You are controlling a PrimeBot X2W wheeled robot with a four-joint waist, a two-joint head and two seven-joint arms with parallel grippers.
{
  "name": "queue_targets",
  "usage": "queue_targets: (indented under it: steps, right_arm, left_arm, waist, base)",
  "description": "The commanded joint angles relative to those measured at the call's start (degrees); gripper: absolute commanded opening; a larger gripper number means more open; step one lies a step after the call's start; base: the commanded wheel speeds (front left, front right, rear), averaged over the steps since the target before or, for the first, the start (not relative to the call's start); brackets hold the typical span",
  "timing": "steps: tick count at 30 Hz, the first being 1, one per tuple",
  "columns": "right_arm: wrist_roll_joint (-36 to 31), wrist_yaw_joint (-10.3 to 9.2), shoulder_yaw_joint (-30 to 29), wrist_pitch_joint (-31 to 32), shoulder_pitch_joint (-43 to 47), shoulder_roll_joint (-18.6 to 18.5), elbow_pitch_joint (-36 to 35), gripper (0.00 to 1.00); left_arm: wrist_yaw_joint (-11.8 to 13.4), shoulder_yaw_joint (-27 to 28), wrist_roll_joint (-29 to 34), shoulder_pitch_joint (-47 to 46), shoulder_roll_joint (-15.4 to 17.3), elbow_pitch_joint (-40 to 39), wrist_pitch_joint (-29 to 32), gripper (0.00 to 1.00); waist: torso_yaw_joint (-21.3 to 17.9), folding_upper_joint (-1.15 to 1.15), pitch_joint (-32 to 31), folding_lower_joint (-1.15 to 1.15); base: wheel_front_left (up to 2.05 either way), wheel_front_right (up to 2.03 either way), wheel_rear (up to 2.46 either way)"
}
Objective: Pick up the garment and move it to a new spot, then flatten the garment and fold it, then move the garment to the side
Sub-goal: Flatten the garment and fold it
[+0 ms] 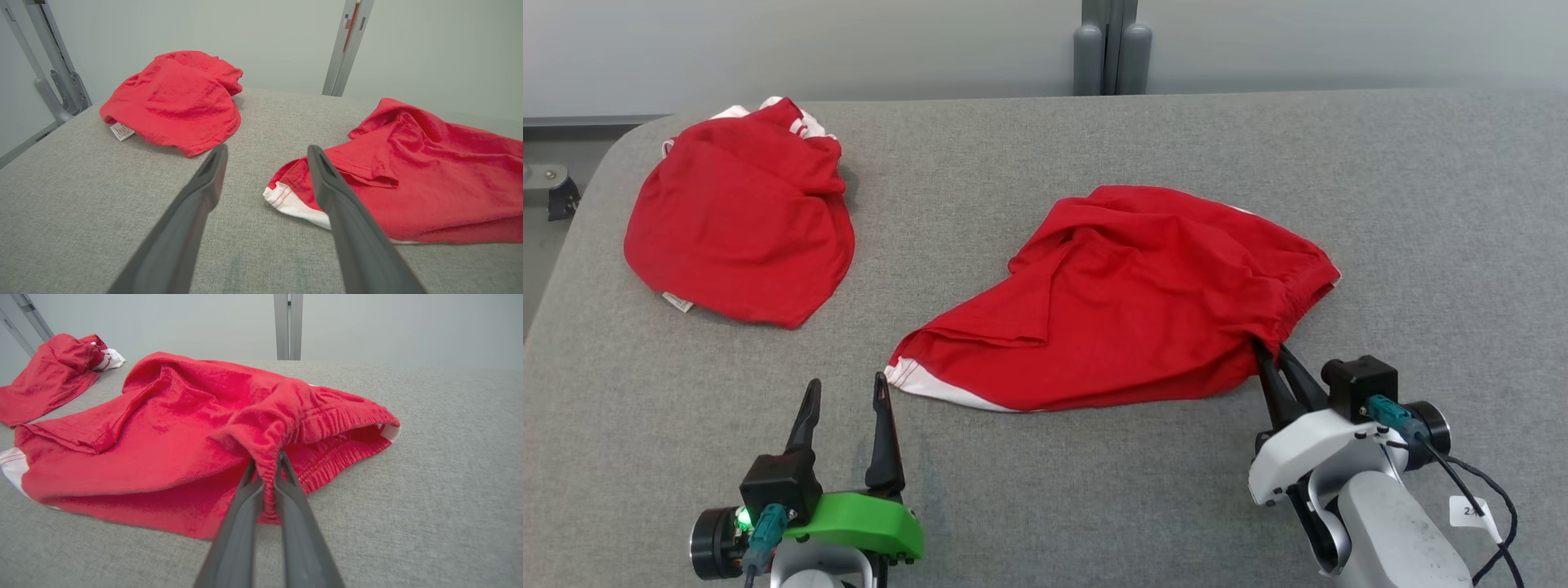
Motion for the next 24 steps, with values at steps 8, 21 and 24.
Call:
queue_targets:
  steps: [8, 21, 24]
  right_arm:
    - [-2.5, -0.06, 1.8, -0.2, -5.6, -0.4, -1.3, 0.00]
    - [-5.9, -0.06, -0.3, 0.0, -22.7, -6.4, 17.4, 0.00]
    - [-5.7, -0.06, -1.3, 0.0, -25.5, -7.0, 23.3, 0.00]
  left_arm:
    - [0.4, -0.9, -0.8, -1.0, 0.0, -1.7, 0.0, 1.00]
    - [1.2, -5.4, -2.4, -4.1, 0.0, -3.4, 0.0, 1.00]
    - [1.6, -6.5, -2.6, -4.8, 0.0, -3.6, 0.0, 1.00]
  waist:
    - [1.7, 0.00, 1.3, 0.00]
    - [8.9, 0.00, 4.9, 0.00]
    - [9.5, 0.00, 5.7, 0.00]
  base:
    - [0.00, 0.00, 0.00]
    - [0.00, 0.00, 0.00]
    - [0.00, 0.00, 0.00]
